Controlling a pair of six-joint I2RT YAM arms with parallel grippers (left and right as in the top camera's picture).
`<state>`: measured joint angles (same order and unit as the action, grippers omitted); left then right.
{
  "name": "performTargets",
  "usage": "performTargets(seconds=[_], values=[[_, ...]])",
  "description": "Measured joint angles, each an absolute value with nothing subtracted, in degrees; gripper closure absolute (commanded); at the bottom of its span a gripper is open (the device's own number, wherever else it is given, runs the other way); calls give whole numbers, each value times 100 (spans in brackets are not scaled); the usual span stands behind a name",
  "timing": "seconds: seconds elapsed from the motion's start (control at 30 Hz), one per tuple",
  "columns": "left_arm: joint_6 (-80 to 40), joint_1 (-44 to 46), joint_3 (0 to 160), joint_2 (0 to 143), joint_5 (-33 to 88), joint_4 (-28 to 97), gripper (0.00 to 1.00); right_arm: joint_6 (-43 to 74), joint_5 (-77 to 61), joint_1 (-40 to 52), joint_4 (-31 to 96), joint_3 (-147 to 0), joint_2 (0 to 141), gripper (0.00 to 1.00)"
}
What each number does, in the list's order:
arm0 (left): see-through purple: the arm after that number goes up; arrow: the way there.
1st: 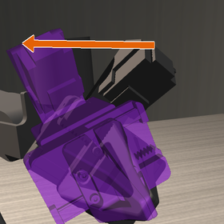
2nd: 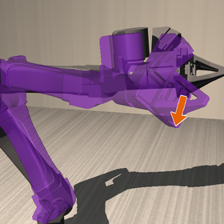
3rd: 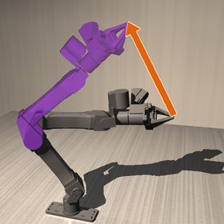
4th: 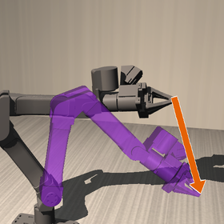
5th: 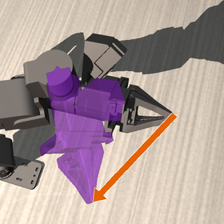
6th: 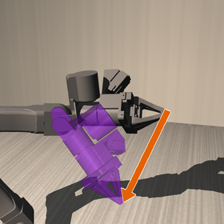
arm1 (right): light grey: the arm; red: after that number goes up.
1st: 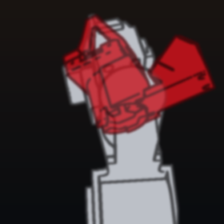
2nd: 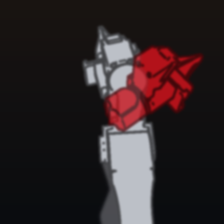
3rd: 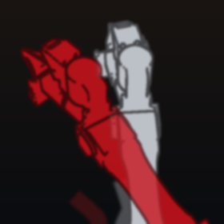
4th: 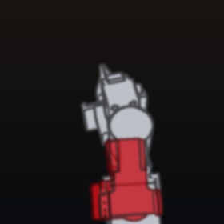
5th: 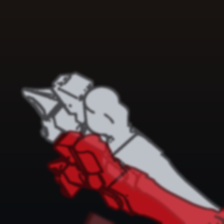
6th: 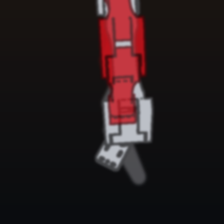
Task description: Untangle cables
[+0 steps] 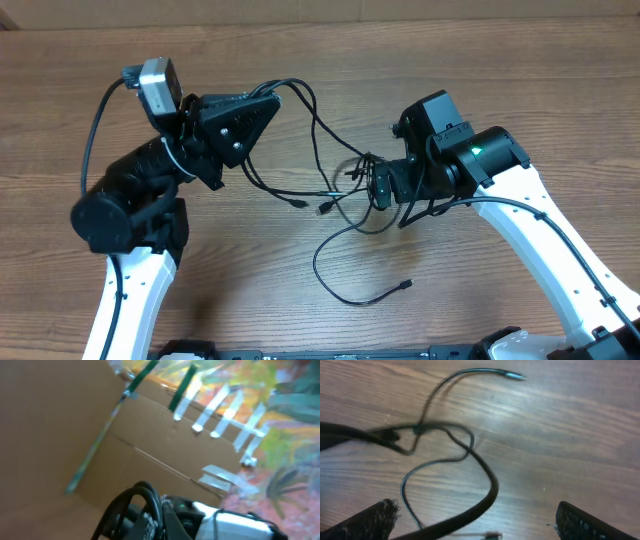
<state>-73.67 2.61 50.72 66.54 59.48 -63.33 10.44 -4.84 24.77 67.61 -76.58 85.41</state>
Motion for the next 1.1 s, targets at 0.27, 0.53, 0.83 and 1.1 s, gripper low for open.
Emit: performTargets(seconds=[0.27,0.53,0.83,1.1], values=[[-6921,-681,5072,6665,6805,-6040,96,1594,683,2390,7690,-7658,8541,0],[-6628,-1717,5072,6667,7830,-5927,96,1732,875,1448,7675,-7658,8541,0],[-6383,-2738,5072,6882,8538,-4971,96,1435,148,939,7400,-7658,8541,0],[-6281,-2753,5076,7041,7260,-3249,96,-117,-1070,934,7487,-7658,8541,0]])
